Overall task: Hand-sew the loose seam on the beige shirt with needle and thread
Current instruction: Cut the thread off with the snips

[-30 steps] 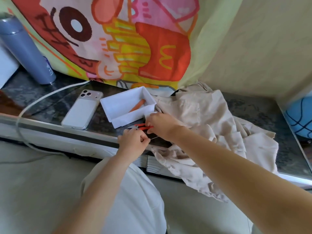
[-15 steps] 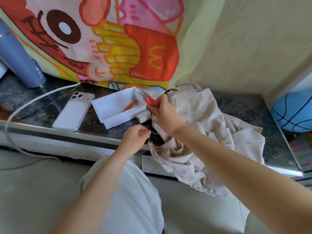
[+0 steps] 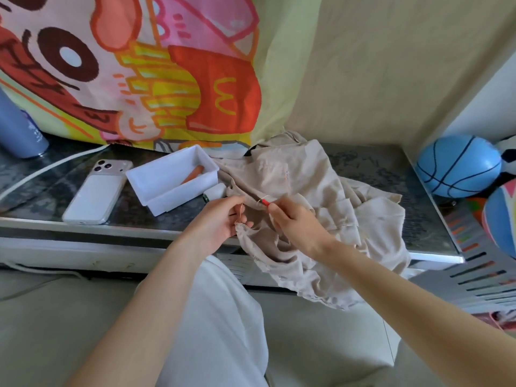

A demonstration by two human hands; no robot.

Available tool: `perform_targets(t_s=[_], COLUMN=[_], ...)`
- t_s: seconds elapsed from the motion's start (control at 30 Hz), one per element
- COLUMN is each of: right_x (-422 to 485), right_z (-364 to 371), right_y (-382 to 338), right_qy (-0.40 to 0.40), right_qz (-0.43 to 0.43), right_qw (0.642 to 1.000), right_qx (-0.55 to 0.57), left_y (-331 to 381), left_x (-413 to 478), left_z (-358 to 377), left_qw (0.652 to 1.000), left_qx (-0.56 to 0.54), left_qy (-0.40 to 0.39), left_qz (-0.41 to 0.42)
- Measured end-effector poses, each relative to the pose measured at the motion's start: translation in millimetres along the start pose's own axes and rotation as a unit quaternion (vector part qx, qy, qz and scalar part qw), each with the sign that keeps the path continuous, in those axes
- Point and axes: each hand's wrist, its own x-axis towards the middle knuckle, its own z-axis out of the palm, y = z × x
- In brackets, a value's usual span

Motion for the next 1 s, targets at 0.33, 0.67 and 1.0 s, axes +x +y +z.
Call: perform_targets(t_s=[0.33, 0.67, 1.0], right_x=[-10, -14, -17], right_z=[-11, -21, -21], right_y=[2, 3, -7], right_qy=[-0.039, -0.024, -0.033], right_qz=[0.031, 0.067, 0.058], right_qw=[0.999, 0.997, 0.998], right_qx=[-0.018, 0.029, 0.019], left_y=[-5, -4, -4], left_x=[5, 3, 0], left_z=[15, 22, 28], left_qw=[0.997, 0.998, 0.998], left_qx=[0.069, 0.028, -0.007], left_qy=[-0.017, -0.022, -0.049], left_qz=[-0.038, -0.044, -0.044])
